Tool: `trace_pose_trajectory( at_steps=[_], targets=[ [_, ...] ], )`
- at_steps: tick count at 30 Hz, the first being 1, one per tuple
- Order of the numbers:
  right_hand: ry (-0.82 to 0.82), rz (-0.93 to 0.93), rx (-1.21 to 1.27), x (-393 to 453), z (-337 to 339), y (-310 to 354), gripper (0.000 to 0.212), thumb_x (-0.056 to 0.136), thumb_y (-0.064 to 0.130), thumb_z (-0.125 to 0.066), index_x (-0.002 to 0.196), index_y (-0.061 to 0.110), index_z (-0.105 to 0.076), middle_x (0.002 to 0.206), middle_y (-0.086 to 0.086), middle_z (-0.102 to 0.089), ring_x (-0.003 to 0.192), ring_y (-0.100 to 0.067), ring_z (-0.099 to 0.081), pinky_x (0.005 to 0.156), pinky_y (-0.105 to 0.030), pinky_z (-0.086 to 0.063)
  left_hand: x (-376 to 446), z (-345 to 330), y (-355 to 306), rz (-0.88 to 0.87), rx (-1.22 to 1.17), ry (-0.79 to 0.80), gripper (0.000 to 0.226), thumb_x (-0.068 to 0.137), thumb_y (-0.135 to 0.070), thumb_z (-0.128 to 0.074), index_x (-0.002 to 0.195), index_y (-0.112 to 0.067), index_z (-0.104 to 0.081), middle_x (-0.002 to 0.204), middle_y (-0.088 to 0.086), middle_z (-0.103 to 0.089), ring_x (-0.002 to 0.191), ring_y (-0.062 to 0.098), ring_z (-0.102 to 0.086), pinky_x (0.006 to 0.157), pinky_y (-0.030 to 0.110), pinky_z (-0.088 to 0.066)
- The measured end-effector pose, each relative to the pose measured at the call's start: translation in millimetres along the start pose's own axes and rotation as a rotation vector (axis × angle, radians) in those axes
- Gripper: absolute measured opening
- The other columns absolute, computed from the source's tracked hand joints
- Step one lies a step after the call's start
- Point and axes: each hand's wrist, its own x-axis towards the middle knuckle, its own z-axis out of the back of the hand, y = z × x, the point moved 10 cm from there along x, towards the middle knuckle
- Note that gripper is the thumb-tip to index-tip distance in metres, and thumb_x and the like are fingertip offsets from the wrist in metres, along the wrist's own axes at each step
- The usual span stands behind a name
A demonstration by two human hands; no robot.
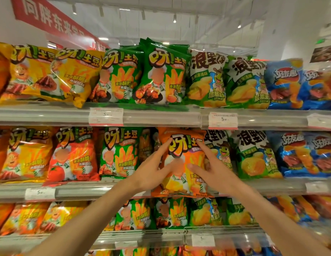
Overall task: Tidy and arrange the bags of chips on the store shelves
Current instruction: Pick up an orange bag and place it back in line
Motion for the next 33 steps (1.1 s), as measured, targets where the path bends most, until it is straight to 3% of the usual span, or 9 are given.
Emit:
trace_pose_trajectory(
  at_steps=[3,6,11,15,18,24,28,31,33],
  targets=[
    [-0.054,0.009,0.207,-21,-4,-2,0.091,0.083,0.058,-0.067,0.151,0.056,-0.007,0.15,0.025,-0.04,0.131,0.008,-0.045,0.106,-0.023,-0.043,-17,-5,0,0.03,-0.098,-0.063,0.073,0.089,-0.066,-0.051,0.142,-0.068,-0.002,0.155,-0.019,-0.03,0.134,0.012,-0.045,0.105,0.037,-0.045],
    [-0.073,-0.044,0.335,-35,-16,-16,0.068,0.091,0.044,-0.064,0.139,0.059,-0.019,0.118,0.054,-0.042,0.105,0.036,-0.041,0.084,0.001,-0.04,-35,-14,9,0.105,-0.206,-0.116,0.077,0.091,-0.056,-0.056,0.145,-0.063,-0.002,0.135,-0.039,-0.034,0.128,-0.001,-0.045,0.087,0.008,-0.045],
    [-0.069,-0.159,0.453,-50,-48,-29,0.033,0.091,0.044,-0.061,0.123,0.034,-0.06,0.108,0.026,-0.071,0.103,0.006,-0.066,0.073,-0.009,-0.051,-61,-32,35,0.229,-0.373,-0.141,0.075,0.093,-0.05,-0.057,0.151,-0.051,-0.009,0.133,-0.038,-0.038,0.105,-0.022,-0.052,0.088,0.016,-0.051],
    [-0.09,-0.179,0.485,-60,-72,-24,0.025,0.092,0.037,-0.063,0.117,0.035,-0.06,0.101,0.029,-0.071,0.094,0.009,-0.066,0.075,-0.011,-0.051,-80,-36,53,0.289,-0.474,-0.151,0.077,0.078,-0.081,-0.05,0.145,-0.061,-0.016,0.15,-0.023,-0.04,0.123,-0.002,-0.052,0.108,0.038,-0.043],
    [-0.08,-0.189,0.507,-67,-96,-15,0.032,0.087,0.044,-0.063,0.118,0.037,-0.061,0.107,0.02,-0.073,0.099,0.0,-0.068,0.083,-0.024,-0.055,-99,-26,69,0.34,-0.536,-0.203,0.078,0.079,-0.075,-0.052,0.148,-0.055,-0.019,0.141,-0.014,-0.053,0.121,0.001,-0.055,0.095,0.022,-0.046],
    [-0.076,-0.158,0.507,-80,-142,38,0.021,0.092,0.029,-0.062,0.113,0.031,-0.06,0.098,0.03,-0.071,0.093,0.013,-0.064,0.072,-0.005,-0.047,-146,24,93,0.323,-0.538,-0.244,0.065,0.089,-0.055,-0.058,0.146,-0.051,-0.026,0.139,-0.018,-0.052,0.12,-0.002,-0.054,0.08,0.008,-0.046],
    [-0.06,-0.175,0.483,-74,-190,77,0.022,0.087,0.04,-0.066,0.107,0.044,-0.057,0.099,0.032,-0.068,0.097,0.02,-0.058,0.077,-0.004,-0.047,-189,77,113,0.292,-0.494,-0.269,0.069,0.087,-0.061,-0.059,0.146,-0.05,-0.025,0.143,-0.02,-0.047,0.125,0.0,-0.05,0.092,0.016,-0.045],
    [-0.003,-0.174,0.474,-68,-236,111,0.051,0.076,0.066,-0.071,0.122,0.046,-0.057,0.124,0.022,-0.065,0.123,0.0,-0.055,0.105,-0.035,-0.047,-225,123,135,0.274,-0.503,-0.286,0.073,0.087,-0.056,-0.062,0.149,-0.046,-0.025,0.142,-0.018,-0.05,0.12,-0.008,-0.052,0.084,0.008,-0.047],
    [0.025,-0.159,0.482,-64,-268,134,0.067,0.069,0.074,-0.072,0.128,0.049,-0.054,0.133,0.018,-0.061,0.13,-0.011,-0.053,0.11,-0.047,-0.043,-249,154,154,0.28,-0.48,-0.314,0.074,0.085,-0.062,-0.063,0.147,-0.048,-0.026,0.141,-0.02,-0.05,0.121,-0.01,-0.05,0.095,0.015,-0.047]
  ],
)
